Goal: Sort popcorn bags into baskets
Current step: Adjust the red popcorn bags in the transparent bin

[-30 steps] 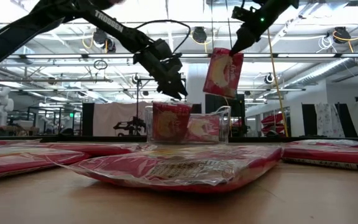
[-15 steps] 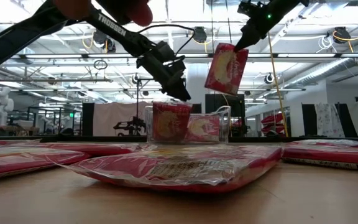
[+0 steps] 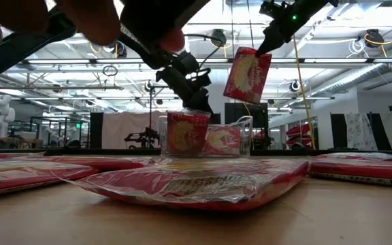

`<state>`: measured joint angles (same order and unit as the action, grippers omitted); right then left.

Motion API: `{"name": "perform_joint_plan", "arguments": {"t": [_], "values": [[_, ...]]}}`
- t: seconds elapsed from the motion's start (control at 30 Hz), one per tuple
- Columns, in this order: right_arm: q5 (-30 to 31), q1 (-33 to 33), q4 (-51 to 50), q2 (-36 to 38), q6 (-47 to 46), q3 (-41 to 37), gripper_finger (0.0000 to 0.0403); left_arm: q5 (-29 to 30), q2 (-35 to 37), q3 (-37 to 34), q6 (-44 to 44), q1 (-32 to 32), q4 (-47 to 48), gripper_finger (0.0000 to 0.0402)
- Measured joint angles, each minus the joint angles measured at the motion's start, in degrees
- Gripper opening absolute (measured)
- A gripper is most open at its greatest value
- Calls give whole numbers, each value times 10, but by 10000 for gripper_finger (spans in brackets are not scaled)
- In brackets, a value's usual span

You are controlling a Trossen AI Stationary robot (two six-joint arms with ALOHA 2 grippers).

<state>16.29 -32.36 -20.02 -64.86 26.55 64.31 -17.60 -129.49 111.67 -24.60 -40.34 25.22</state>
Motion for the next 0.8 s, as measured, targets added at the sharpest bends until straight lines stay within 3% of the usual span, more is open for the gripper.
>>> {"name": "perform_joint_plan", "arguments": {"t": [0.6, 0.8], "values": [[-1, 3, -2, 0, 3, 0, 0, -31, -36, -1, -14, -9, -22, 140], [-1, 4, -2, 0, 7, 0, 0, -18, -33, 0, -41, -8, -32, 57]]}}
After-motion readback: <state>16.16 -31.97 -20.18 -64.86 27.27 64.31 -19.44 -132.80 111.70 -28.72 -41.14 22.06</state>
